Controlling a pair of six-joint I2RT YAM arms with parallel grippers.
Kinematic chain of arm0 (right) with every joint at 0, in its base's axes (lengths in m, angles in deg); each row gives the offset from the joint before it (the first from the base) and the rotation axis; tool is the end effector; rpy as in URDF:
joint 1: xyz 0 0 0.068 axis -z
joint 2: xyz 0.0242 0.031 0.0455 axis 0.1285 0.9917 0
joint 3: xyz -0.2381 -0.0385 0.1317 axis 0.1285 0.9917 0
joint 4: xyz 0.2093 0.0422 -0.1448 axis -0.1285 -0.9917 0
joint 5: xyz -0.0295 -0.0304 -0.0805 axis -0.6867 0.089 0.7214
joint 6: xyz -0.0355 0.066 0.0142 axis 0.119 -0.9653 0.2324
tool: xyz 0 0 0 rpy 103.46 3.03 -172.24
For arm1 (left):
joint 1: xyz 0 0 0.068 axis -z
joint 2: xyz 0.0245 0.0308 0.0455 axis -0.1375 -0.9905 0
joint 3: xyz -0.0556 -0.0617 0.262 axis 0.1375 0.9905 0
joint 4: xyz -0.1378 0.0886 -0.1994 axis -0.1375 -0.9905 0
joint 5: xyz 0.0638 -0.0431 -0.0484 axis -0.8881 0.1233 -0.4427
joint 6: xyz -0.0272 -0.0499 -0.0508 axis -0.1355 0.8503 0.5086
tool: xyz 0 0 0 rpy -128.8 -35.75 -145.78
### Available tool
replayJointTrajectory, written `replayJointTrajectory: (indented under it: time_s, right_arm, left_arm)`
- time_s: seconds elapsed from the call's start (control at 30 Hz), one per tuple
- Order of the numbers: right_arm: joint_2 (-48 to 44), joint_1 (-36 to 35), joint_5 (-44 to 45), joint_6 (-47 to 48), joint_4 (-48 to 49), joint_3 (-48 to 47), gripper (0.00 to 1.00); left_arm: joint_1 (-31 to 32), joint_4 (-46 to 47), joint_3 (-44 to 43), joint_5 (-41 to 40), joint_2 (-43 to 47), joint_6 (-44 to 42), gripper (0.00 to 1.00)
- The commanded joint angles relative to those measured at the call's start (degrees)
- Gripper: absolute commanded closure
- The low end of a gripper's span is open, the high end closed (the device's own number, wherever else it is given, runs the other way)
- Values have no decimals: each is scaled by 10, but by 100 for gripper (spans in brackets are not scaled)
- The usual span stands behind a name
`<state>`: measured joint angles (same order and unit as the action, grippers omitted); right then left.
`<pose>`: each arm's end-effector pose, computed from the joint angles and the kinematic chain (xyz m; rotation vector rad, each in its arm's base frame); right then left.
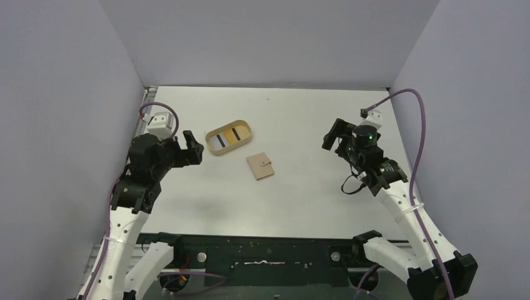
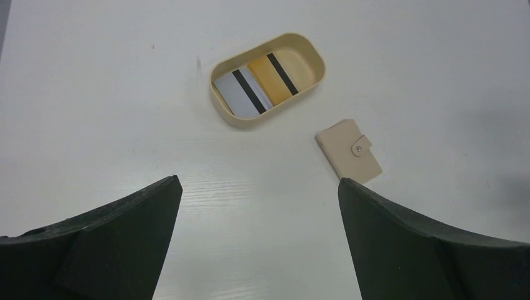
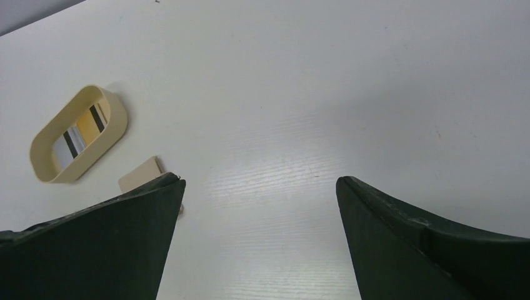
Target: Take the credit cards out of the card holder
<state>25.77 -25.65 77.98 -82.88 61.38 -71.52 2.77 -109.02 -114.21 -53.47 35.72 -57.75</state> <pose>0.2255 0.0653 0.3093 0.3296 2.0713 0.3969 0.1819 -0.0365 0.3434 -0.0682 1.9829 -0.3365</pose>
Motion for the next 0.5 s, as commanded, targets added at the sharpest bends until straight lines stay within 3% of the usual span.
replayJointTrajectory:
  time_s: [0.0,0.17,0.33,0.47]
  right_arm:
    - [24,-12,68,-18,-37,-54,0]
    - [23,-13,33,3,-26,-47,0]
    - [12,-13,-13,17,-13,-36,0]
    - [9,-12,-30,18,-25,-40,0]
  left_arm:
    - [0,8,-7,-15,-3,-9,3]
    - [-29,-1,-3,-37,-37,22,3]
    - [-160,-78,-77,28,-156,80,3]
    - [-161,-126,-140,-35,-267,71,3]
